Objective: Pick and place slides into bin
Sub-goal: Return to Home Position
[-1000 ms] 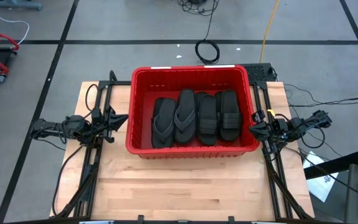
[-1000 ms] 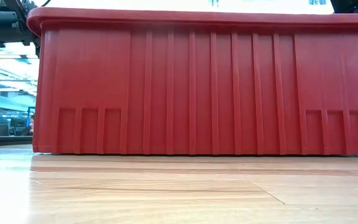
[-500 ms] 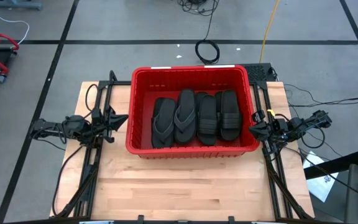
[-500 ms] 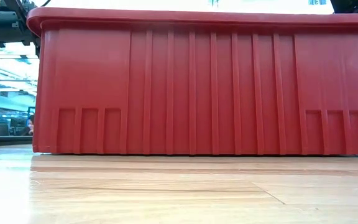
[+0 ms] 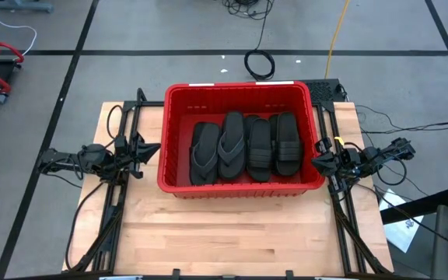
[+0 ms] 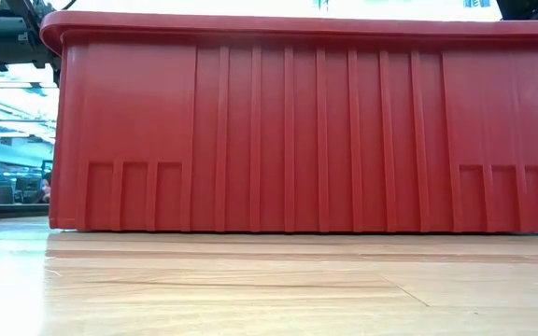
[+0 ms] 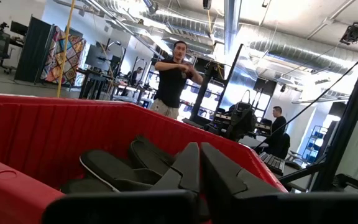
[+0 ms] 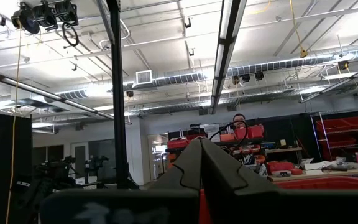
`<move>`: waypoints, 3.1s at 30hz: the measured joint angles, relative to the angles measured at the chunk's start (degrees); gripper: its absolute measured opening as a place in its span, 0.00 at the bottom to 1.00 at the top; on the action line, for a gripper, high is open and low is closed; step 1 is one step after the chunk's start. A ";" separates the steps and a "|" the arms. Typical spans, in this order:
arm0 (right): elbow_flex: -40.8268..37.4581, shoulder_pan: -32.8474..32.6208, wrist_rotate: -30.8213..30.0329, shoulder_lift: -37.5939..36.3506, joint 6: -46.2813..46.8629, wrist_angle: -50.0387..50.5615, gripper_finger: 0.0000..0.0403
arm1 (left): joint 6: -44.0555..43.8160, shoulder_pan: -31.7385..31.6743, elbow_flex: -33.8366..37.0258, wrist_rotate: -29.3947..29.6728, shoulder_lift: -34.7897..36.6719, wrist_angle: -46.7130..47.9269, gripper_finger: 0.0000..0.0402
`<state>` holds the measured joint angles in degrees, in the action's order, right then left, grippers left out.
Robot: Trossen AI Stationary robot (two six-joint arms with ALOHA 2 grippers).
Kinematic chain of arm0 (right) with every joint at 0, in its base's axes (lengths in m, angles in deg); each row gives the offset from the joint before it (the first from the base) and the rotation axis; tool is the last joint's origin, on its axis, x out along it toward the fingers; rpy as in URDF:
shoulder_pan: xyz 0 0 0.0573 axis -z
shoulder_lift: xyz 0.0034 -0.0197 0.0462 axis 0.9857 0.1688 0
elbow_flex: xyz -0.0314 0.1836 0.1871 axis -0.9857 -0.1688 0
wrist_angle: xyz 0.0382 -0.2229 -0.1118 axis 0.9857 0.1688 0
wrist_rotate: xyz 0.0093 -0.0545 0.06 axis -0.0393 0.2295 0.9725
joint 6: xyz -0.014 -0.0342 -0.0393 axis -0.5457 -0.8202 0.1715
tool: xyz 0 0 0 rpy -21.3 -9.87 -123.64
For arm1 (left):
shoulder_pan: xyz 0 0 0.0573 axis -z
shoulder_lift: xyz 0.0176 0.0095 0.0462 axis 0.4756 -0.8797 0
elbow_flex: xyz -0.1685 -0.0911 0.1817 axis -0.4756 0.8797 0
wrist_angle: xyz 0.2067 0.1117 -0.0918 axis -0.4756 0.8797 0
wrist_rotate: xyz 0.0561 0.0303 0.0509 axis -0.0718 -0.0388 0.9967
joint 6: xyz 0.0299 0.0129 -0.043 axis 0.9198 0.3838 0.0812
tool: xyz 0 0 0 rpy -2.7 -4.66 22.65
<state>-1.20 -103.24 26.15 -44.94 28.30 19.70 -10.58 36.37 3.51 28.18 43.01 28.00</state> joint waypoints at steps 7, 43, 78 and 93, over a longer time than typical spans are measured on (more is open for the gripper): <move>0.00 0.00 0.02 0.00 0.02 -0.02 0.00 | 0.00 -0.01 0.00 -0.01 0.00 -0.01 0.02; 0.00 -0.02 0.02 0.00 0.00 -0.01 0.00 | -0.01 -0.01 0.00 0.00 0.00 -0.01 0.07; 0.00 -0.02 0.02 0.00 0.00 -0.02 0.00 | -0.01 0.00 0.00 -0.01 0.00 0.00 0.03; 0.00 -0.02 0.00 0.00 0.02 -0.02 0.00 | -0.01 0.00 0.00 -0.01 0.00 -0.02 0.07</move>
<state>-1.20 -103.27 26.15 -44.94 28.32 19.68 -10.58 36.37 3.51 28.17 43.01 27.98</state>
